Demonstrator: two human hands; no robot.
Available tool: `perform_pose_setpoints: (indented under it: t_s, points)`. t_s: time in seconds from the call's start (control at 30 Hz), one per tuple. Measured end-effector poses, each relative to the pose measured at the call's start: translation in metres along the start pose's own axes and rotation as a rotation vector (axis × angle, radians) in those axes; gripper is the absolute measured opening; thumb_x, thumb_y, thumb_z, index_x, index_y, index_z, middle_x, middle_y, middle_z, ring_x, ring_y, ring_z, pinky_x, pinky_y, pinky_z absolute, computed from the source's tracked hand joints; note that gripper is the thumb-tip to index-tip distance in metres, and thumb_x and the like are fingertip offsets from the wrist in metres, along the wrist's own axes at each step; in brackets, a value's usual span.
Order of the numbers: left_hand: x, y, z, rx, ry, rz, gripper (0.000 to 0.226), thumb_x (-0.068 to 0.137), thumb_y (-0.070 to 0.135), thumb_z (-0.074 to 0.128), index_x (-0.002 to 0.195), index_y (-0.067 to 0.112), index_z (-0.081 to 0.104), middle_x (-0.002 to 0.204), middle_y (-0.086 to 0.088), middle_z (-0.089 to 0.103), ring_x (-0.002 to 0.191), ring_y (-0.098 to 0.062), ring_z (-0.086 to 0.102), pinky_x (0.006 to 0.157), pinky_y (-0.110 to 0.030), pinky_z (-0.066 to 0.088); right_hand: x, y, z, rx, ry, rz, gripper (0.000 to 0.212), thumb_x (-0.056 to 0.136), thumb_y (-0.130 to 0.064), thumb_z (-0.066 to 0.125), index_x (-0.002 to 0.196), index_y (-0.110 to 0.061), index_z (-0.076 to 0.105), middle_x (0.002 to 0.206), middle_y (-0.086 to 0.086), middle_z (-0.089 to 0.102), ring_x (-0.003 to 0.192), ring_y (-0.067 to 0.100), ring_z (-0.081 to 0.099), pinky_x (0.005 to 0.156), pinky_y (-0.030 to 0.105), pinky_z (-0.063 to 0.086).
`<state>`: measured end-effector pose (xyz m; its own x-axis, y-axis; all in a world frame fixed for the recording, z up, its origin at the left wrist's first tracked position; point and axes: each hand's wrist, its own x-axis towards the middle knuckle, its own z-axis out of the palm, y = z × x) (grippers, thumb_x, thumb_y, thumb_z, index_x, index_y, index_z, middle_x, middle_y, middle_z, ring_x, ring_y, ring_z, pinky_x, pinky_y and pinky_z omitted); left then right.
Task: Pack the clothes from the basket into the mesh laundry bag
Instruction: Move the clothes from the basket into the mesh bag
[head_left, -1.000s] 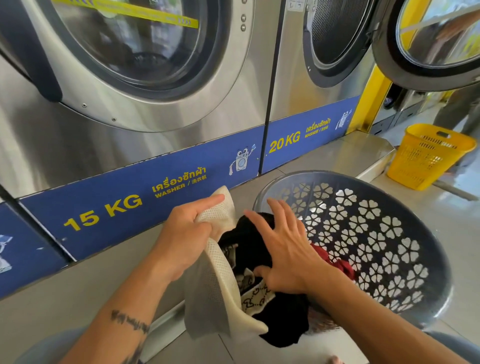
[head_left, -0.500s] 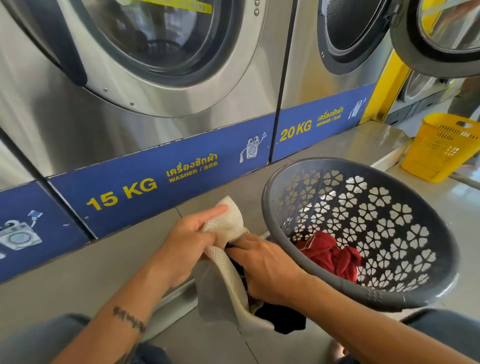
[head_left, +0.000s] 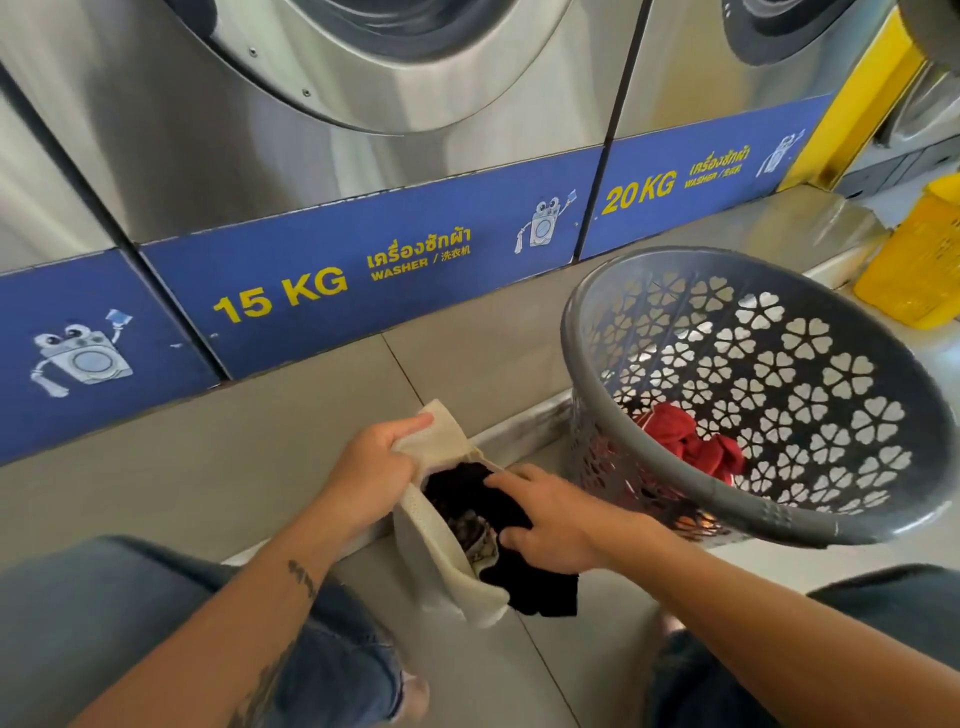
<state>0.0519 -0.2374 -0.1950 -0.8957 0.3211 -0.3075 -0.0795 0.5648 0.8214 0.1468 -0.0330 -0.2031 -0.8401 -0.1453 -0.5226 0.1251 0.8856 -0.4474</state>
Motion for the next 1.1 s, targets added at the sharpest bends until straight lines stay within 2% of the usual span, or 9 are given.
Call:
perform_pose_setpoints:
  t_s: [0.1,0.17,0.23,0.43,0.53,0.63,0.7,0.9,1.1]
  points:
    - [0.009,-0.004,0.004,0.218,0.059,0.102,0.060,0.086,0.001,0.046,0.137,0.032,0.055,0.142,-0.005,0.054,0.115,-0.034,0.059,0.078,-0.032,0.052,-0.002,0.007,0.014,0.073,-0.126,0.195,0.099,0.083,-0.054,0.067,0.156,-0.046,0.000,0.151,0.008,0.028,0.124,0.036,0.052,0.094,0.041,0.054]
    - [0.011,-0.007,0.008,0.321,0.049,0.161,0.056,0.089,0.006,0.047,0.140,0.029,0.053,0.147,-0.001,0.049,0.129,-0.025,0.050,0.104,-0.031,0.043,-0.001,0.008,0.024,0.100,-0.106,0.222,0.101,0.081,-0.041,0.069,0.155,-0.048,0.000,0.139,0.011,0.042,0.107,0.031,0.063,0.076,0.036,0.059]
    - [0.011,-0.011,0.012,0.374,0.005,0.197,0.055,0.091,0.009,0.047,0.142,0.026,0.050,0.148,0.002,0.047,0.133,-0.022,0.046,0.110,-0.030,0.036,0.005,0.008,0.030,0.224,-0.015,0.247,0.091,0.080,-0.021,0.061,0.154,-0.042,0.012,0.127,0.009,0.055,0.096,0.028,0.067,0.071,0.038,0.062]
    - [0.015,-0.010,0.017,0.364,-0.101,0.229,0.073,0.083,0.004,0.059,0.148,0.029,0.039,0.153,0.006,0.040,0.137,-0.018,0.040,0.108,-0.018,0.028,0.039,-0.013,0.038,0.666,0.383,0.128,0.047,0.086,-0.011,0.058,0.128,-0.030,0.049,0.117,0.000,0.064,0.106,0.021,0.063,0.094,0.046,0.055]
    - [0.018,-0.014,0.013,0.344,-0.071,0.221,0.078,0.081,-0.002,0.056,0.149,0.030,0.037,0.155,0.006,0.036,0.139,-0.019,0.038,0.106,-0.017,0.027,0.058,-0.023,0.064,0.466,0.210,-0.001,0.054,0.093,-0.023,0.054,0.144,-0.035,0.043,0.139,-0.001,0.057,0.127,0.024,0.052,0.108,0.046,0.042]
    - [0.020,-0.028,0.011,0.392,-0.021,0.225,0.074,0.083,-0.002,0.051,0.149,0.029,0.038,0.155,0.006,0.035,0.139,-0.018,0.036,0.112,-0.023,0.028,0.078,-0.010,0.095,0.082,-0.064,0.092,0.066,0.094,-0.047,0.039,0.154,-0.053,0.012,0.162,-0.003,0.032,0.147,0.030,0.028,0.112,0.066,0.025]
    - [0.020,-0.036,0.012,0.426,-0.010,0.218,0.071,0.086,0.000,0.050,0.149,0.029,0.038,0.155,0.008,0.035,0.139,-0.018,0.037,0.114,-0.031,0.032,0.084,-0.004,0.101,0.017,-0.148,0.141,0.068,0.095,-0.056,0.034,0.155,-0.052,0.001,0.168,-0.002,0.017,0.152,0.031,0.015,0.114,0.069,0.018]
    - [0.019,-0.039,0.023,0.450,-0.057,0.214,0.058,0.091,0.006,0.044,0.140,0.035,0.050,0.147,0.014,0.034,0.126,-0.018,0.043,0.105,-0.029,0.038,0.081,-0.006,0.089,0.028,-0.122,0.161,0.083,0.090,-0.053,0.047,0.156,-0.048,-0.003,0.167,0.003,0.012,0.151,0.038,0.010,0.119,0.062,0.019]
    - [0.012,-0.049,0.032,0.453,-0.097,0.119,0.063,0.078,0.001,0.056,0.133,0.033,0.055,0.125,0.010,0.043,0.114,-0.020,0.049,0.094,-0.029,0.045,0.066,-0.013,0.094,0.035,0.043,0.121,0.077,0.090,-0.053,0.044,0.156,-0.045,0.007,0.153,0.004,0.036,0.140,0.034,0.030,0.110,0.060,0.034]
